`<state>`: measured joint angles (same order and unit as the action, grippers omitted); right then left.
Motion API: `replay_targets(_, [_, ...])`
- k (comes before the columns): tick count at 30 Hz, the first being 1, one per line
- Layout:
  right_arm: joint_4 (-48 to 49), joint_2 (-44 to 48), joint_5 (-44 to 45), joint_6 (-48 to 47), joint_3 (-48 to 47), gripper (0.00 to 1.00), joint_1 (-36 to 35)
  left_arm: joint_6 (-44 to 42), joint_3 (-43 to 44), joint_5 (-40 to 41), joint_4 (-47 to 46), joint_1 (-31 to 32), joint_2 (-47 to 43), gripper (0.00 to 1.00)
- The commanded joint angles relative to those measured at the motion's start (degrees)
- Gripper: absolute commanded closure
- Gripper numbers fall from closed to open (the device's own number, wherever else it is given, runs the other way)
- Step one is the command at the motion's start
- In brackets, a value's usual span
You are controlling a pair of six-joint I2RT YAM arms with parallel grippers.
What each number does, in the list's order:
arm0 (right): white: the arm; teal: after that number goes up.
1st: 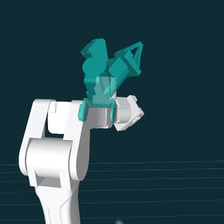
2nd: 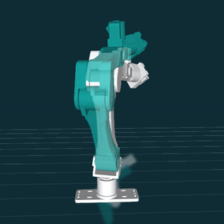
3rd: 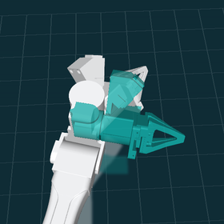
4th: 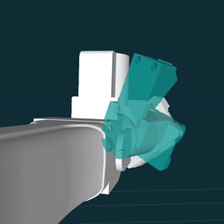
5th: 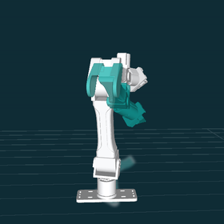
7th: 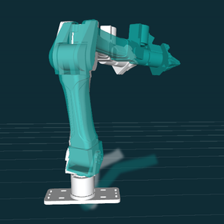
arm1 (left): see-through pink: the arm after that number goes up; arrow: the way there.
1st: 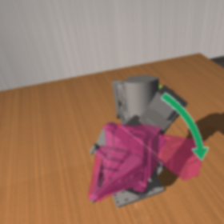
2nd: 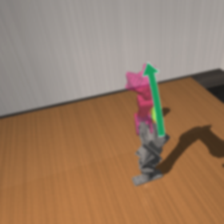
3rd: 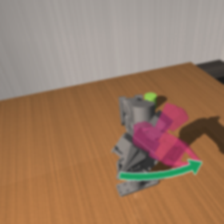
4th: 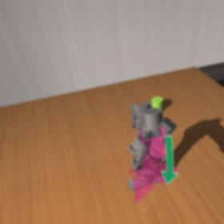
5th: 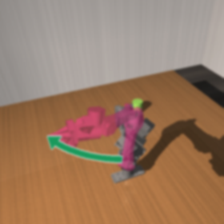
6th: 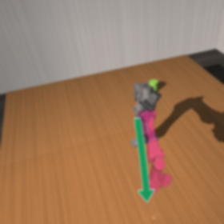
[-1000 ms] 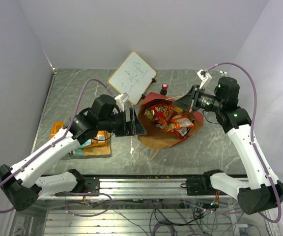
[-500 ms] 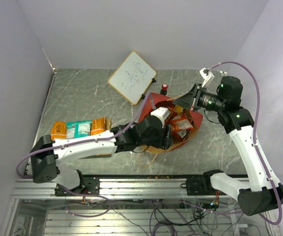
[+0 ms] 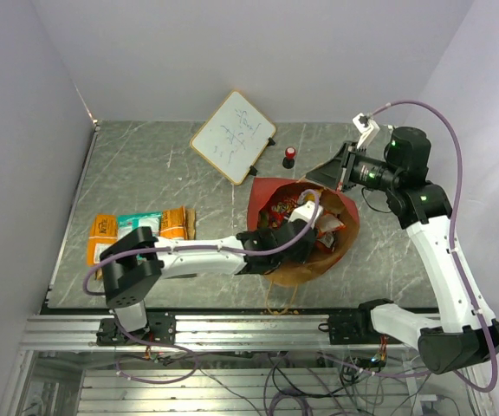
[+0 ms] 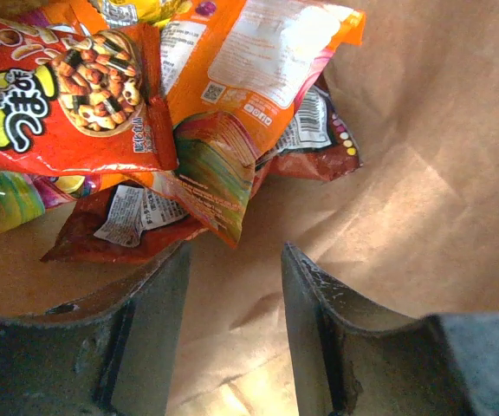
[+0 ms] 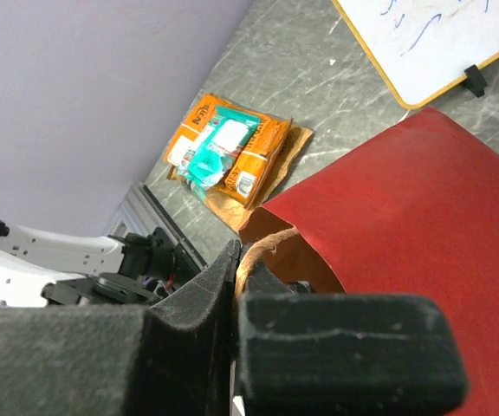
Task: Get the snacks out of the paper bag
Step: Take out the snack from the paper bag.
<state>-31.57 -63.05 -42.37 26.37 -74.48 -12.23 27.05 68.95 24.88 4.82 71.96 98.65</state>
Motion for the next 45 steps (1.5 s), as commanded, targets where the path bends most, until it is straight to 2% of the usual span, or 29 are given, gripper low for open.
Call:
replay_targets(1, [1.40, -0.29, 0.13, 0.30, -2.27, 1.00, -0.23, -4.42, 3.66, 2.15, -4.78, 0.79, 3.34, 0.42])
replay_targets(3, [0.77, -0.91, 0.52, -0.44, -2.78, 1.00, -0.23, -4.71, 4.40, 2.05, -4.74, 1.22, 4.39, 0.39])
replay_targets(7, [-0.40, -1.76, 0.20, -1.73, -3.73, 1.00, -0.25, -4.33, 5.85, 6.90, -2.20, 1.13, 6.43, 0.32])
replay_targets(22, [-0.02, -0.80, 1.84, -2.07, -3.98, 1.00, -0.21, -9.72, 15.51, 4.21, 6.22, -2.11, 17.84, 0.29])
replay_targets(24, [-0.36, -0.64, 1.94, -1.99, -4.25, 1.00, -0.20, -10.54, 15.67, 3.73, 7.14, -2.43, 17.89, 0.34])
replay_targets(27, [-0.78, 0.03, 2.25, -1.89, -4.28, 1.00, -0.25, -10.65, 16.58, 3.80, 9.87, -2.44, 16.93, 0.50])
replay_targets(31, [-0.93, 0.55, 2.81, -2.22, -3.48, 1.00, -0.25, -10.02, 15.20, 1.37, 10.89, -2.44, 12.18, 0.80])
replay_targets(34, [-0.09, 0.34, 2.60, -2.09, -2.61, 1.00, -0.24, -10.09, 16.72, -1.07, 13.73, -2.44, 9.58, 0.91])
replay_targets(38, [0.06, -0.55, 1.44, -1.96, -2.77, 1.00, -0.22, -8.31, 19.59, -5.36, 19.44, -2.42, 6.64, 0.93])
replay_targets(45, [-1.33, -1.65, 1.78, -4.31, -3.29, 1.00, -0.24, -3.46, 18.28, -9.01, 23.98, -2.52, 1.49, 0.92])
